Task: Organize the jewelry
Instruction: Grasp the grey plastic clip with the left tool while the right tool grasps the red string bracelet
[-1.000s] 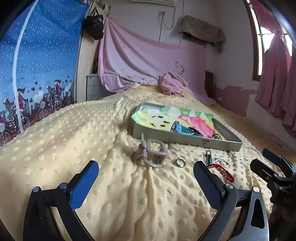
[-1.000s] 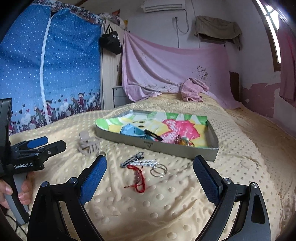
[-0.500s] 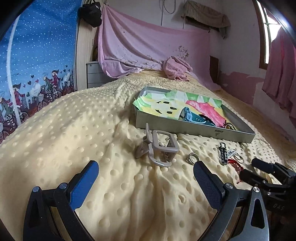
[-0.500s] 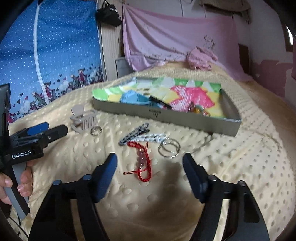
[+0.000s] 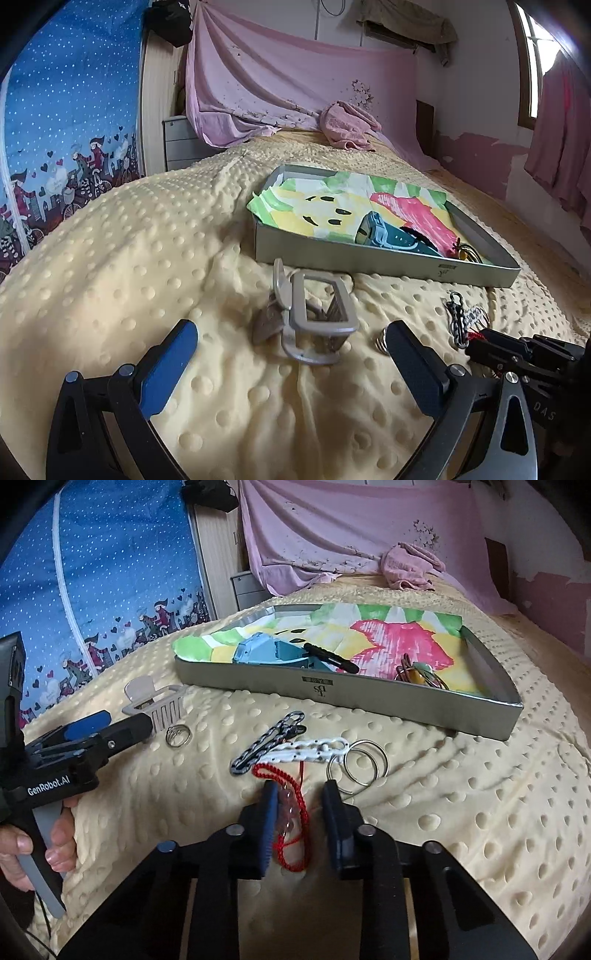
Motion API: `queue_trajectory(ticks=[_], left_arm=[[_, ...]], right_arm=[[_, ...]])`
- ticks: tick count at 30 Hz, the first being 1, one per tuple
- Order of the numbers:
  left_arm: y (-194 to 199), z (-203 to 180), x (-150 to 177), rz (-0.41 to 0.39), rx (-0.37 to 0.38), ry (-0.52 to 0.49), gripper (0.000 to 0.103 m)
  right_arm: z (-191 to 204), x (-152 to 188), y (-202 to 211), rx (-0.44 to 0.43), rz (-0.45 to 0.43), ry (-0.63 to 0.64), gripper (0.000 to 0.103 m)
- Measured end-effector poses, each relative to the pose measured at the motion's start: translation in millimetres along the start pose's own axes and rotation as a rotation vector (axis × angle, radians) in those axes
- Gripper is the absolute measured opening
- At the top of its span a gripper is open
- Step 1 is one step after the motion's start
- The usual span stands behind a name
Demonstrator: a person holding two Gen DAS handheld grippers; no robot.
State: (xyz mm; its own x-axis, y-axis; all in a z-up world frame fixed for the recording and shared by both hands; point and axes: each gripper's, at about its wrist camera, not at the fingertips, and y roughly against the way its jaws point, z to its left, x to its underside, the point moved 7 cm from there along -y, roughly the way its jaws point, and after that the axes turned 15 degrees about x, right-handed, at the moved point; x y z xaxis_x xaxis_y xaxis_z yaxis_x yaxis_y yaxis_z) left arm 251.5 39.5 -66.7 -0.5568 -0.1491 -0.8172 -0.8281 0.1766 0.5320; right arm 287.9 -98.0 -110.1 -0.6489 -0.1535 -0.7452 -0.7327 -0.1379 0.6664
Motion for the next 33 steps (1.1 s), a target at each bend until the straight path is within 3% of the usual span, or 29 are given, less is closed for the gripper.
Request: queue_trajectory(ticks=[4,8,12,13,18,33], left_arm=[[-6.7,-1.0,-2.2,0.012,-0.005,-0.012,0.092],[-11.2,-0.9,-1.6,0.024,-0.004,-0.011,0.071],[-11.2,-2.9,-0.7,0.023,0.012,-0.012,0.060],[-11.5,-4.5,-0.2,0.025,0.022,-0.016,0.051],[-11.3,-9.3,1.2,0.022,0.028,-0.035,0.047],[2.5,-30.0,7.4,-0.017,0.060,-0.112,0.046]], right_arm=[[1.6,-6.3,-6.4,-0.022,-0.005,-0.023,0.009],[5.1,-9.0,-10.3,-0.041,-0.010,-0.030,0.008],[6.4,-9.1,-11.8,-0.054,-0.014,-0.037,0.008],[6.8,-9.1,-11.4,-0.056,-0.017,-0.038,0.008],[10.3,-6.4,-7.5,-0.065,-0.033,-0.019,0.008],[10.8,-9.3,10.4,-0.072,-0.120,-0.017,0.008]])
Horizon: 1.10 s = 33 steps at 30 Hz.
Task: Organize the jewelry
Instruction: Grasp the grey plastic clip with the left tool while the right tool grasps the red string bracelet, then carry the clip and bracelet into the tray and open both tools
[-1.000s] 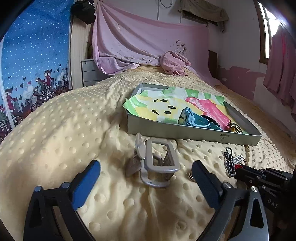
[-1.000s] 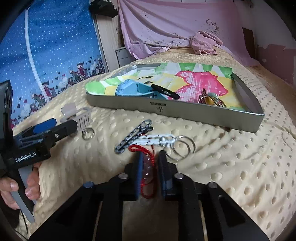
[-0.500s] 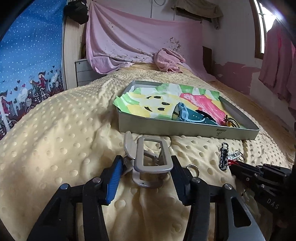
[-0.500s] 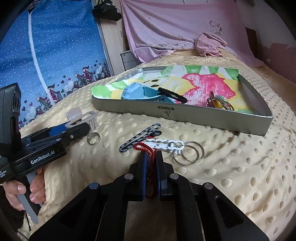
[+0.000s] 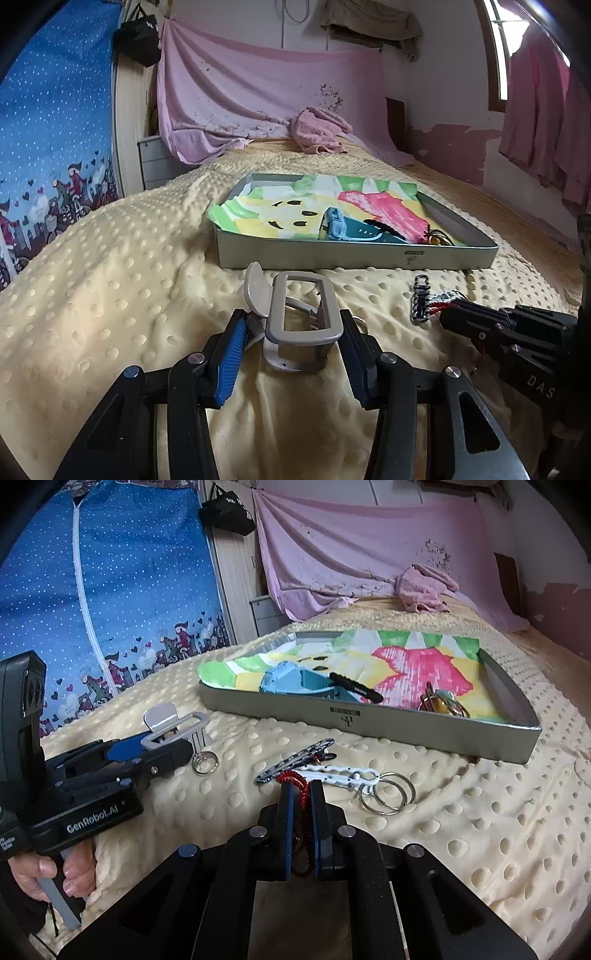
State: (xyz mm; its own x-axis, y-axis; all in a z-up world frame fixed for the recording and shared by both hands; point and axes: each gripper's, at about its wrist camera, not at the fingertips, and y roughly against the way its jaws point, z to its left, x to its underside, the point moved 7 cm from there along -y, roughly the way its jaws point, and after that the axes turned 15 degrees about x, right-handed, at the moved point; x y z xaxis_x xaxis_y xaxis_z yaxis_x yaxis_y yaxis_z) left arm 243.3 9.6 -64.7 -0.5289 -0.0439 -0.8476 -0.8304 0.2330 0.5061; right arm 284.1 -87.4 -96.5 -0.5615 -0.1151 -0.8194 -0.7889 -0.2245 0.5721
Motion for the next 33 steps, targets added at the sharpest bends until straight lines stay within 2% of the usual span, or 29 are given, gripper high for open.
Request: queue_trajectory(ticks=[6,10,14,17,22,25,28,33], left_arm=[[12.0,-9.6,-4.9,-0.054,0.018,-0.036,0.046],[25.3,-18.1,-14.3,-0.121,0.038,-0.059,0.047],[31.8,-23.9,-25.2,-0.163,0.060,-0.054,0.046],[28.2,-25.6,-39.1,-0.187,0.077,-0.041,0.047],[10.6,-21.1,-71.3,-0.236,0.060,-0.028,0.047],[-10.2,-5.5,-90.2,-0.222,0.054,0.011,0.047],[-32.9,12.9,-101.5,-0.188,0.043,0.056,0.047],[-78.1,44.5,-106.1,-0.072,0.028,0.138,0.047]], right_arm=[[-4.3,-6.9,8.7,0.007,-0.042,-0.022,0.008],[-8.5,-14.3,15.3,0.004,-0.076,-0.045,0.008],[-12.8,-22.0,22.2,0.003,-0.107,-0.066,0.008],[-17.6,-31.2,26.3,0.003,-0.133,-0.084,0.008],[-34.9,-60.7,27.3,0.009,-0.187,-0.137,0.008],[-45.4,-80.8,13.8,0.021,-0.186,-0.169,0.008],[-53.6,-99.2,-11.4,0.028,-0.145,-0.190,0.008],[-52.6,-109.6,-66.4,0.049,-0.036,-0.178,0.008]])
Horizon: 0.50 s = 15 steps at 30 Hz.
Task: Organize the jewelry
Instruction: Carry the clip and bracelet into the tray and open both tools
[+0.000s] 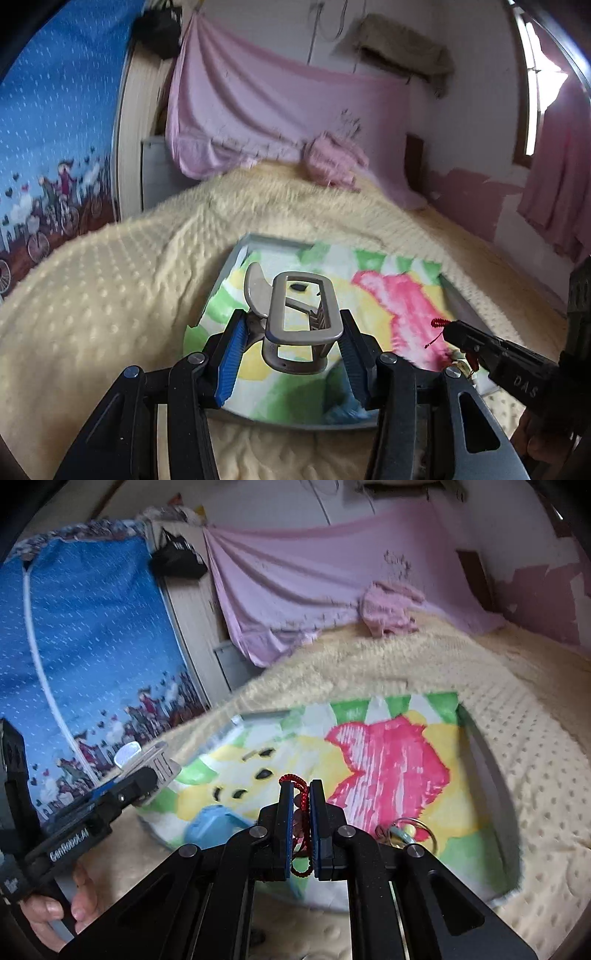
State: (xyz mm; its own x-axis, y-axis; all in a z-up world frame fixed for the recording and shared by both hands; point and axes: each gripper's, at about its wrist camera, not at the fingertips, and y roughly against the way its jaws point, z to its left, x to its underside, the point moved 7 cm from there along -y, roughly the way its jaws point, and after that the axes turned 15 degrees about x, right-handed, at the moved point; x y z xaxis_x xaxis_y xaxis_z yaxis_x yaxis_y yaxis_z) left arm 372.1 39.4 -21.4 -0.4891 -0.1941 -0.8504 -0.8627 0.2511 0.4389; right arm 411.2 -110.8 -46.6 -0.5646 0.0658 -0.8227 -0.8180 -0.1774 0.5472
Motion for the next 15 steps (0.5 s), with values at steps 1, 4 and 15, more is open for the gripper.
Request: queue_trajectory(ticks=[1,4,15], left_arm=[[-7.9,3.9,1.3,0.028,0.005,0.011,0.047],[-24.3,11.8,9.3,0.093,0.015,0.050,0.047],[-34.3,5.4,30.3,0.183,0.011,0.031,0.047]], right_arm=[[2.4,2.2,-11.0,0.008,0.029,0.009,0.008],[5.8,13.1,-36.2,0.019,0.106,0.012,0.008],[2.6,37.4,-57.9,0.028,0.179,-0.013,0.008]])
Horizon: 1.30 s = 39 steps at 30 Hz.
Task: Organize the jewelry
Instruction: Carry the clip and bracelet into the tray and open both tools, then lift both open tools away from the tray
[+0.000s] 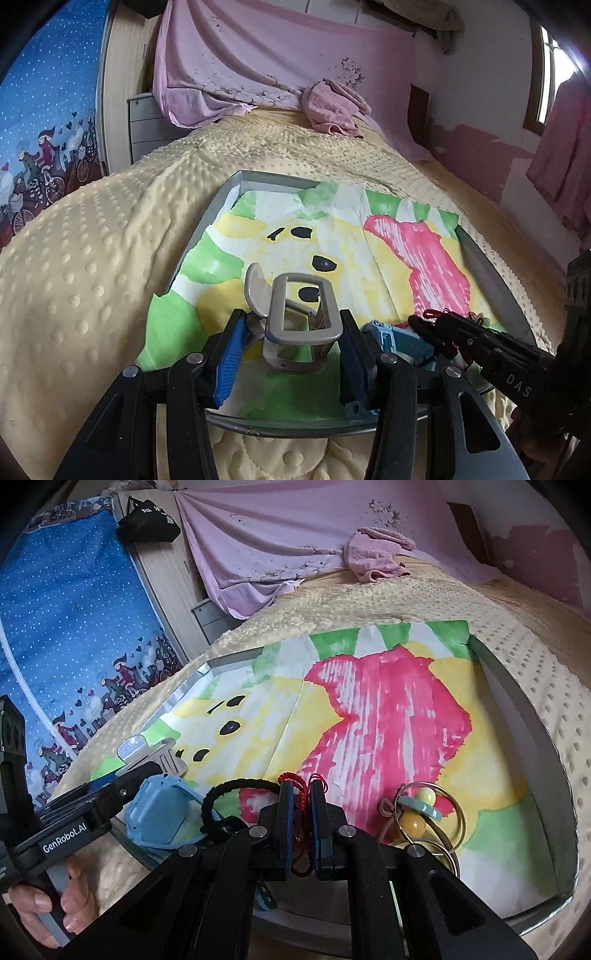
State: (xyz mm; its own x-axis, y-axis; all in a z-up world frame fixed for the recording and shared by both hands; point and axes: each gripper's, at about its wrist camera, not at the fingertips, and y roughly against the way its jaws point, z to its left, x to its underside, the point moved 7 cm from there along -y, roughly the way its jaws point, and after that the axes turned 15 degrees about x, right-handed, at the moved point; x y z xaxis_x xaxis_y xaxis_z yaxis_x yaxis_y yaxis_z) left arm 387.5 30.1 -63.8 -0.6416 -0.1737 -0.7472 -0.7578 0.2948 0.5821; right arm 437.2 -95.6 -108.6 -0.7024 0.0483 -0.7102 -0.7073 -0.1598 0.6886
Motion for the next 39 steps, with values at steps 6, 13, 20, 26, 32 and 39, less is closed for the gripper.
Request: queue_trajectory(ticks=[6,13,20,26,32,39], left_arm=[[11.5,-3.1,-1.4,-0.043,-0.005,-0.012,0.068],[41.6,-13.0,-0.1,-0.142,-0.002,-0.043,0.081],[81.6,-28.8,4.0,-0.281,-0.010,-0.087,0.098],[115.7,-33.1,6.2,-0.398,-0.018,-0.082,0.103],[140.8,-33.9,15.8,-0.457,-0.040,-0.072,0.103],[168.9,-40.0,39.1,-0.505,-0.039,-0.082,0.103]], right_arm=[[-3.6,-1.4,11.4,0.001,-0.042,-0.010,0.017],[-13.5,-7.4,45.7,0.015,-0.174,-0.044,0.039],[-27.1,-10.3,95.5,0.014,-0.351,-0.100,0.056],[-26.4,-8.6,132.7,0.012,-0.434,-0.091,0.071],[-21.3,1.9,170.8,0.034,-0.489,-0.025,0.078],[-27.1,26.4,212.5,0.065,-0.542,0.037,0.084]])
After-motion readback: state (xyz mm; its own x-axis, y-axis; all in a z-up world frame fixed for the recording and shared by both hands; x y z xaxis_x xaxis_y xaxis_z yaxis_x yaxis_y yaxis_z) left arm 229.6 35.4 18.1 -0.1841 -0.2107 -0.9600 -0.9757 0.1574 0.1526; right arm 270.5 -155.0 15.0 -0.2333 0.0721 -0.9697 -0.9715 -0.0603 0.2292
